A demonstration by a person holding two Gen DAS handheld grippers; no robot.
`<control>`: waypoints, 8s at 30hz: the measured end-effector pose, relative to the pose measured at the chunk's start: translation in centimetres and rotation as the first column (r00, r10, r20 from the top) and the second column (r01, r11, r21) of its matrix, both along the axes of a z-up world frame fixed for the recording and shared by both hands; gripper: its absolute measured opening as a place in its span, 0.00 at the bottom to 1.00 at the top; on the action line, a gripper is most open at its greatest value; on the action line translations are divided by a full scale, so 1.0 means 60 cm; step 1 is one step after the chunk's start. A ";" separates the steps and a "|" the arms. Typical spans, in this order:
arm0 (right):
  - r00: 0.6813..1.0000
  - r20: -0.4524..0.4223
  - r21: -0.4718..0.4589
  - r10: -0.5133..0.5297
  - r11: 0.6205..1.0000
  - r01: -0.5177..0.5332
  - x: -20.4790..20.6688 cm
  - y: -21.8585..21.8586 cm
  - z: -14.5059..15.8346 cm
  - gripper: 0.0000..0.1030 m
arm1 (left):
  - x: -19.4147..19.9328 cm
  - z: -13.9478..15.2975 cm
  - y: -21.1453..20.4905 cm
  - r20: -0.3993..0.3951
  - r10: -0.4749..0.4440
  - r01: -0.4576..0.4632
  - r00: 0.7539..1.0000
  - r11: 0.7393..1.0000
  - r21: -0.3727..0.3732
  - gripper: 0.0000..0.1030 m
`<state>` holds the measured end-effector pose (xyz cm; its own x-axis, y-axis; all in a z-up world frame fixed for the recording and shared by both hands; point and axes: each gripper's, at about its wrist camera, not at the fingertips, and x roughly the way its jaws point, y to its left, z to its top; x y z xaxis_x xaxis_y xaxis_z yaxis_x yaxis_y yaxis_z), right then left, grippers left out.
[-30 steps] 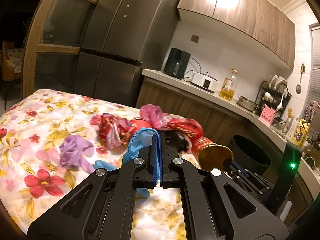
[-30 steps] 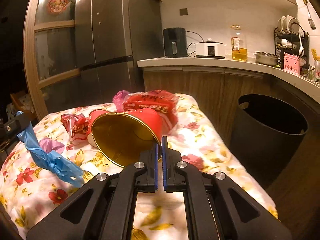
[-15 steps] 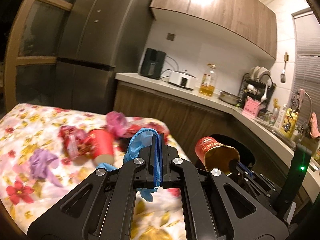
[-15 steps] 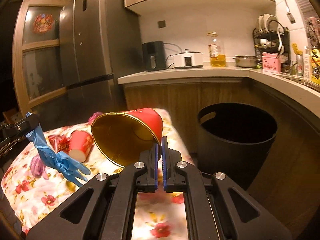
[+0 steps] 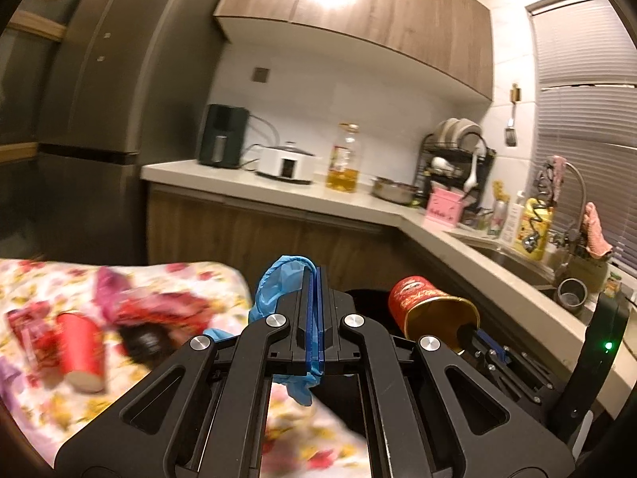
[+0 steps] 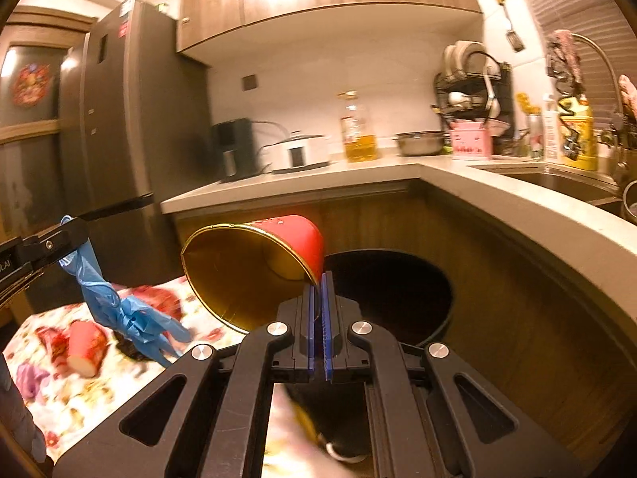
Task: Collect trash
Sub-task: 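Carry the blue glove and red can in both grippers over the bin, then open both grippers to drop the blue glove and red can into the bin, then move both open grippers back toward the trash on the table, then grasp the lilac plastic bag with the left gripper, then grasp the red printed wrapper with the right gripper while the left gripper holds the lilac bag, then carry the lilac bag and red wrapper in both grippers over the bin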
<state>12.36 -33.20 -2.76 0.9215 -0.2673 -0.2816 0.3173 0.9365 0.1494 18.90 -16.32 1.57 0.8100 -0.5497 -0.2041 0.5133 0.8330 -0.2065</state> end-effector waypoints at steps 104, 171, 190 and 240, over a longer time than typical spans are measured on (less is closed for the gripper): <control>0.996 0.010 0.031 0.085 0.996 -0.085 -0.027 0.018 -0.021 0.89 | -0.034 -0.088 0.087 -0.122 0.228 -0.225 0.966 0.974 0.034 0.93; 0.811 -0.162 -0.087 0.562 0.810 -0.579 0.206 0.560 -0.103 0.72 | -0.018 -0.168 0.545 -0.322 0.579 -0.612 0.749 0.791 0.001 0.05; 0.746 -0.239 -0.062 0.622 0.756 -0.651 0.234 0.583 -0.122 0.46 | -0.028 -0.152 0.540 -0.293 0.565 -0.590 0.772 0.807 0.002 0.05; 0.819 -0.031 -0.028 0.573 0.819 -0.573 0.068 0.343 -0.017 0.08 | -0.059 -0.081 0.354 -0.161 0.420 -0.421 0.893 0.906 0.025 0.04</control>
<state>16.47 -12.61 -3.77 0.9057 0.2975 -0.3021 -0.2758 0.9545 0.1131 15.37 4.94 -3.27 0.9232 -0.1676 -0.3458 0.0750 0.9612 -0.2654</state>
